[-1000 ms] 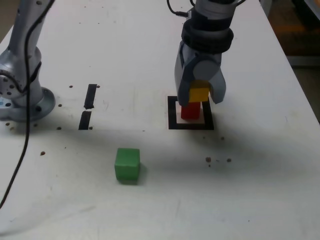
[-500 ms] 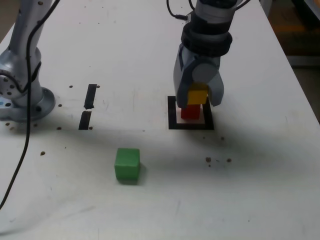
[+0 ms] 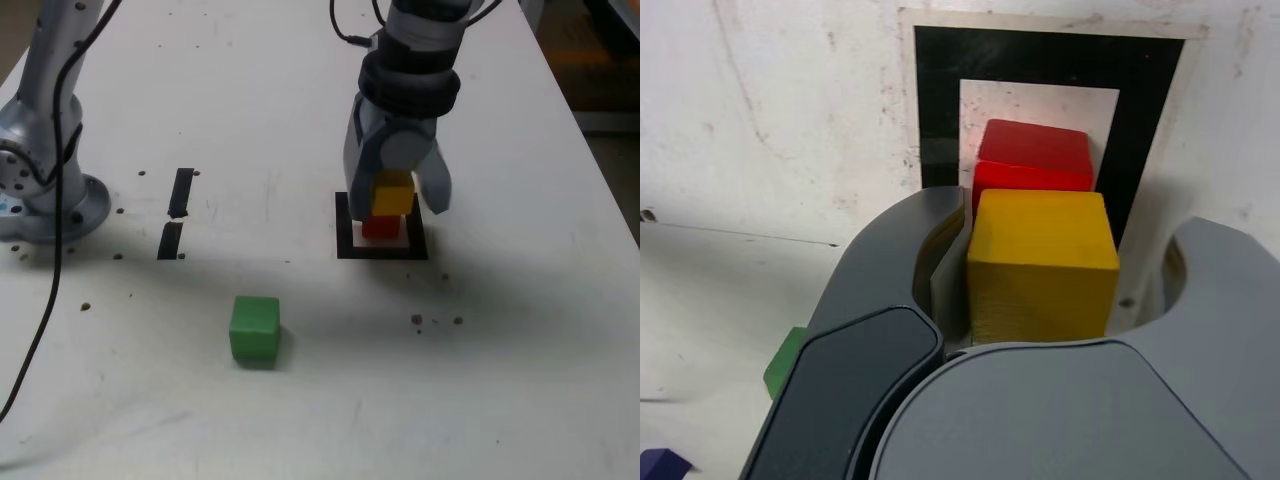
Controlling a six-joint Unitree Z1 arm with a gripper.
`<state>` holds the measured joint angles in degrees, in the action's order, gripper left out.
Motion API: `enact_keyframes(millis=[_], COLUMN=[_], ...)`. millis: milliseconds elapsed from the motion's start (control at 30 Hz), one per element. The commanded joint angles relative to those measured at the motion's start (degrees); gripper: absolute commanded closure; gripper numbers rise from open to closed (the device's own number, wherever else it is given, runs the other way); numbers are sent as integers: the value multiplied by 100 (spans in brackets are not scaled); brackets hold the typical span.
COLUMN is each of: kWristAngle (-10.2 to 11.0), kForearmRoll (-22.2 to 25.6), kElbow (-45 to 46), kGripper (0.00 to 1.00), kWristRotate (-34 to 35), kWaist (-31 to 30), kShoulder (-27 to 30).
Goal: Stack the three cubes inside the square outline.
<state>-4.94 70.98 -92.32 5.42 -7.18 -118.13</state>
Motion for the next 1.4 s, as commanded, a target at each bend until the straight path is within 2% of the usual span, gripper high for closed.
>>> enact_keyframes(millis=[0,200,467,867,1067,1367], kWristAngle=[-4,38,147,181,69,-274], kForearmRoll=[-40,-83,-76,53,35,-438], kElbow=[4,44,187,611,760,875], kGripper=[17,10,9,9,5,0], kWristRotate=[-31,-92,-94,94,324,756], kWaist=[6,6,6,-179,-578,-1421], kShoulder=[54,85,366,1384,1880,2036])
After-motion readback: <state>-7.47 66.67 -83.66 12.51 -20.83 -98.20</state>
